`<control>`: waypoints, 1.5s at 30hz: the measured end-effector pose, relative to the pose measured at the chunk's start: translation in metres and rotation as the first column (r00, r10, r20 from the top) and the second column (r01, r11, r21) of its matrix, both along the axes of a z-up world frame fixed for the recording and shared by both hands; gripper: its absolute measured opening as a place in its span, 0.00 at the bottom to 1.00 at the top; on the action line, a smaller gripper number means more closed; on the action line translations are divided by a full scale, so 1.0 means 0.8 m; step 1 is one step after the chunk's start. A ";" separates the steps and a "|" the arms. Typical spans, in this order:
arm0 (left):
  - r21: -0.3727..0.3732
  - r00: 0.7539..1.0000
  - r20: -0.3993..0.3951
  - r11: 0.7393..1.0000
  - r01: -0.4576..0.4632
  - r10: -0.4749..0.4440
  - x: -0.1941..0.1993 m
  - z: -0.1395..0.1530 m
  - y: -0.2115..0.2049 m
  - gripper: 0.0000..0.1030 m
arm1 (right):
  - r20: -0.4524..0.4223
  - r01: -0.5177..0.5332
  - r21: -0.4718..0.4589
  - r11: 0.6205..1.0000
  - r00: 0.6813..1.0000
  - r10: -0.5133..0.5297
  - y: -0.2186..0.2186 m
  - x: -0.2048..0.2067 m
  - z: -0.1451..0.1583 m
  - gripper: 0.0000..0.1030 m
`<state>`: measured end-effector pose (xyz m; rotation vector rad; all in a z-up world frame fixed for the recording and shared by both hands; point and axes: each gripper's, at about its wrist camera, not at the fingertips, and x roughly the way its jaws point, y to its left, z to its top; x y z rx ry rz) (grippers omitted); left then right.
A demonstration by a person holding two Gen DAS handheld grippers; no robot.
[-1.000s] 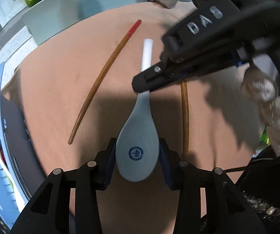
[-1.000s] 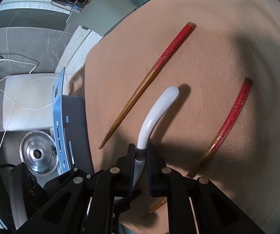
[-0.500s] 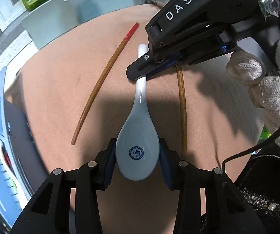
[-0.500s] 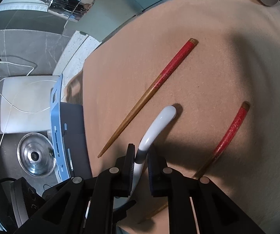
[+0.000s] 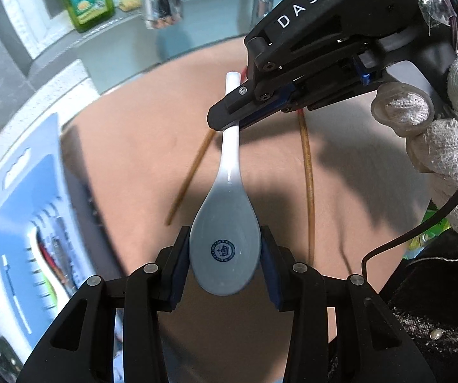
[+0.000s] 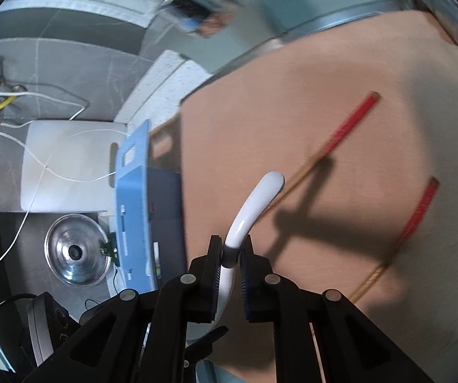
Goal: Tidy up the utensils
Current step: 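Carry the white spoon with the left gripper over the blue basket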
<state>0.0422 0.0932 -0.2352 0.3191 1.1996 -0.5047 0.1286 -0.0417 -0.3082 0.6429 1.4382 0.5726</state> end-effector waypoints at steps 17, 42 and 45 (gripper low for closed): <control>-0.008 0.980 0.082 0.983 -0.181 0.181 -0.039 0.045 0.124 0.39 | 0.095 -0.175 0.029 0.984 0.981 0.172 0.146 -0.011 0.056 0.08; -0.055 0.890 0.046 0.891 -0.450 0.453 -0.030 0.006 0.231 0.39 | 0.114 -0.373 -0.081 0.924 0.918 0.380 0.313 0.013 0.028 0.08; -0.053 0.883 0.039 0.884 -0.465 0.467 -0.027 0.001 0.232 0.39 | 0.111 -0.388 -0.095 0.917 0.911 0.397 0.324 0.020 0.020 0.08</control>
